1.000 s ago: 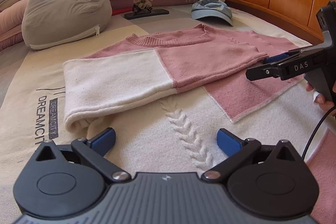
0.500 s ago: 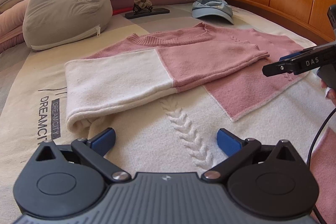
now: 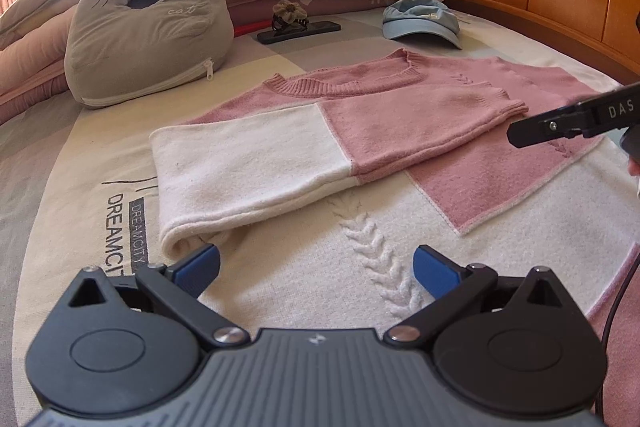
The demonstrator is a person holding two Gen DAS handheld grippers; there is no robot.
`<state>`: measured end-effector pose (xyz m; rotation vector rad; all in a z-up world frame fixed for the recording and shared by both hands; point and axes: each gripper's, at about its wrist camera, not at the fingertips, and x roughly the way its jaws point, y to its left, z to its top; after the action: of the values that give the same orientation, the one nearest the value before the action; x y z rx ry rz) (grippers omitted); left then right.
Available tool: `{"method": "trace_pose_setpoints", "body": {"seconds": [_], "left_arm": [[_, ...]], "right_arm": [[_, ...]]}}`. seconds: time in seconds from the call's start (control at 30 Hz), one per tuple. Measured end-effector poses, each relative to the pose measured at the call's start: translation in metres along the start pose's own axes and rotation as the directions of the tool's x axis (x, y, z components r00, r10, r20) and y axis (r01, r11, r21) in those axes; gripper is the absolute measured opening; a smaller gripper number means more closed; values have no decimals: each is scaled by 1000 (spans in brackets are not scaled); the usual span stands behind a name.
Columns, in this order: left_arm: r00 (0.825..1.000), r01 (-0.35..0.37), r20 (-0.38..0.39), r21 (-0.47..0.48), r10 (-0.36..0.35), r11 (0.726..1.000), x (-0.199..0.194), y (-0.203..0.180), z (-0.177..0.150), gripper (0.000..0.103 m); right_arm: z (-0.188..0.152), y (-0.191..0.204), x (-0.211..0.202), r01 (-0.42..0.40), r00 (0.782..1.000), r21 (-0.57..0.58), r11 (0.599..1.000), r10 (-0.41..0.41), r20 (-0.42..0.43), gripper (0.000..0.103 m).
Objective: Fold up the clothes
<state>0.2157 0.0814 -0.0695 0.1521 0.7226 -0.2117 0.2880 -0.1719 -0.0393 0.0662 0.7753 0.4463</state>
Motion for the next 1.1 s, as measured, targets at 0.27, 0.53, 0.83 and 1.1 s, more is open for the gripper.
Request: {"method": "trace_pose_setpoints", "body": {"seconds": [0.27,0.53,0.83,1.1], "left_arm": [[1000,3,-11,-15,-3,1000,3,3,-1,102],[1000,-2,-9,-8,1,1000,1,1,0,102],[999,19,39,11,-19,1000,-15,-5,6,102],[999,19,42,12,-20,1000,-15,-6,6,102]], "right_arm": [[-10,-11,-1,68,998,-14,998,-68,-5,103],[-15,-8,-25,54,998,14,998,-54,22,103],[-38,-13,-36,72,997,63,995,-71,-17,103],[-33,-8,-42,53,998,67,996,-54,13,103]]}}
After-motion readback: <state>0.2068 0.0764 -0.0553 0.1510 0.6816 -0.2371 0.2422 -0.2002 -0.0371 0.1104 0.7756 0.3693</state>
